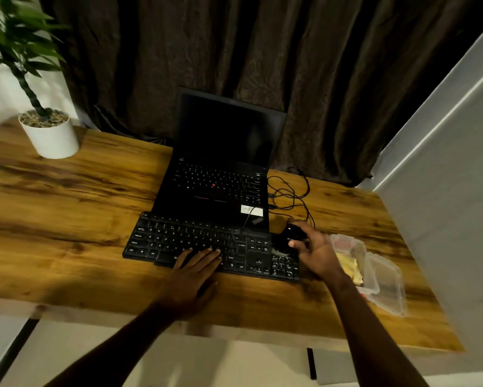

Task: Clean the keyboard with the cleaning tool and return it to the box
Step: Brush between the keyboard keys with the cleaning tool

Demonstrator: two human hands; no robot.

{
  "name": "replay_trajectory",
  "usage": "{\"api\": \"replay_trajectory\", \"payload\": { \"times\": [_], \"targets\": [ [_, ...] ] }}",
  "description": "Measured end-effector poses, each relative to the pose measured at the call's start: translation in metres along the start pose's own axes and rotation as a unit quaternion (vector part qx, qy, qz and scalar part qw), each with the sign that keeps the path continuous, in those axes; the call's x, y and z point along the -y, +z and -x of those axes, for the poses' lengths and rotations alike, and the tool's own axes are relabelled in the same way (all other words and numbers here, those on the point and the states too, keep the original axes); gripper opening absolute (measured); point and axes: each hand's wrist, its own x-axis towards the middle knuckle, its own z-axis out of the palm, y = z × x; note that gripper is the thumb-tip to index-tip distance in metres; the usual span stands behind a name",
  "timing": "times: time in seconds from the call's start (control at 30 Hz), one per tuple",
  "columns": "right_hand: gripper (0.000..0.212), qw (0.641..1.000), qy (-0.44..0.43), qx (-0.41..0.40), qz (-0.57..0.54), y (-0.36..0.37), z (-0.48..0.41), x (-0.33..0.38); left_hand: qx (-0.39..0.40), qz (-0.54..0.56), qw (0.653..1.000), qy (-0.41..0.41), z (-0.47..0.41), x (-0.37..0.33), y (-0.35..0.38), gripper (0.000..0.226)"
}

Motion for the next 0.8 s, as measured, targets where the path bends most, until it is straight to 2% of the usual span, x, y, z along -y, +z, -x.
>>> {"api": "replay_trajectory", "payload": {
  "times": [0.17,0.53,0.8],
  "targets": [
    [0.04,1.0,0.01,-0.024,0.015,-0.011,0.01,-0.016,0.002,-0.005,1.0,0.002,0.0,0.0,0.002,0.056],
    [0.045,1.0,-0.004,0.027,-0.01,0.03,-0.011,0.02,0.0,-0.009,1.0,0.003,0.0,-0.001,0.001,0.058],
    [0.048,1.0,0.005,-0.003,0.006,0.006,0.002,-0.003,0.006,0.003,1.0,0.003,0.0,0.0,0.001,0.055]
  ]
}}
